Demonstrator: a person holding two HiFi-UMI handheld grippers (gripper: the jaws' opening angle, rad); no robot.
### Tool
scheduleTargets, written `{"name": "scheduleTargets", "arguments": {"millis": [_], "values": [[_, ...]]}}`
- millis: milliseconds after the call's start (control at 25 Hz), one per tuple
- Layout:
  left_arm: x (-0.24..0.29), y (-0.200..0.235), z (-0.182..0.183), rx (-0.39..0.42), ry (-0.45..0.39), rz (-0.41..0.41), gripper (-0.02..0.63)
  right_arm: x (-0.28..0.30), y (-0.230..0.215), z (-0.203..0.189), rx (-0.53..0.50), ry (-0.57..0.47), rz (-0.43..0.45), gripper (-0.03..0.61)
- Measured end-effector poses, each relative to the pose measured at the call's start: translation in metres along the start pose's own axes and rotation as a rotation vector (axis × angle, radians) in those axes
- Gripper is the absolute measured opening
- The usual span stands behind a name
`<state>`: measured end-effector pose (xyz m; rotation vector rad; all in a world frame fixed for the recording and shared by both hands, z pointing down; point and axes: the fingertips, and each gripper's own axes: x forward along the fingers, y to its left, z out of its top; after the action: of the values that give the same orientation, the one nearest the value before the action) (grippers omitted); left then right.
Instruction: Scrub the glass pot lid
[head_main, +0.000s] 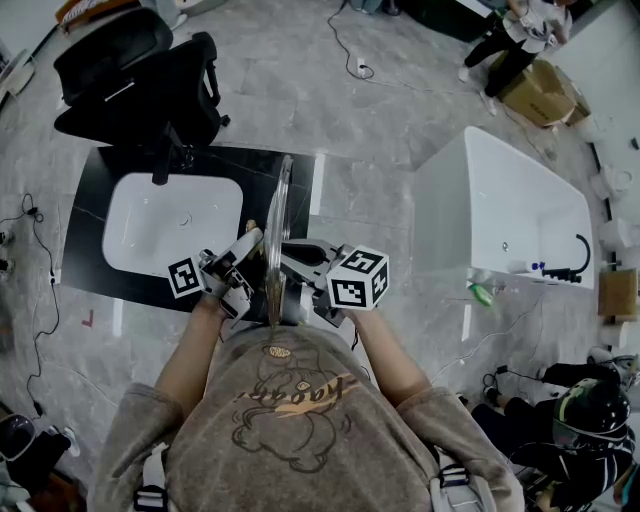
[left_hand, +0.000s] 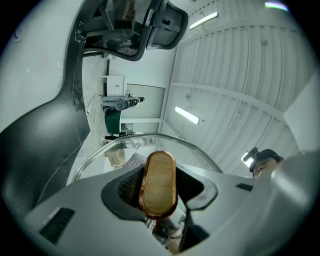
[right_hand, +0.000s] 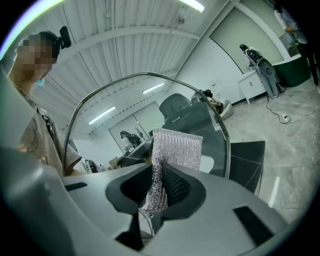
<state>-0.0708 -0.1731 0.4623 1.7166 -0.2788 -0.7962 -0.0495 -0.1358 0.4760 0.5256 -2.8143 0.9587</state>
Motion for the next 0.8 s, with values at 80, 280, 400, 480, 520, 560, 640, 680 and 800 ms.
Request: {"name": "scheduleTargets", "arguments": {"millis": [80,280,400,480,520,560,640,680,800], "values": [[0.000,-0.001,0.003,-0.004,-0.010,-0.004,0.181,-0.001,0.007,-0.005,0.004,0.008,0.022,0.074],[0.001,-0.001,0.007,0.007,-0.016,0.007,0.181,-0.005,0.030,-0.016,-0.010,0.055,0.103,0.075],[-0.003,0.002,0.009,0.005,-0.019,0.011,0.181,-0.008,0.049,-0.017,-0.020,0.070,0.176,0.077],[-0.005,0.004,0.009,0.000,-0.020,0.016,0.181,-0.012,0.061,-0.013,-0.031,0.070,0.219,0.077],[-0.006,0.005,0.009,-0.003,-0.020,0.019,0.181,-0.014,0.066,-0.009,-0.036,0.065,0.238,0.077],[-0.007,0.006,0.008,-0.006,-0.019,0.022,0.181,-0.016,0.071,-0.004,-0.039,0.057,0.256,0.077],[-0.007,0.007,0.007,-0.011,-0.012,0.027,0.181,-0.021,0.077,0.010,-0.044,0.027,0.281,0.077],[-0.007,0.008,0.006,-0.011,-0.008,0.029,0.181,-0.024,0.079,0.019,-0.046,0.003,0.287,0.077],[-0.009,0.010,0.004,-0.013,0.001,0.034,0.181,-0.028,0.076,0.049,-0.041,-0.093,0.263,0.077]]}}
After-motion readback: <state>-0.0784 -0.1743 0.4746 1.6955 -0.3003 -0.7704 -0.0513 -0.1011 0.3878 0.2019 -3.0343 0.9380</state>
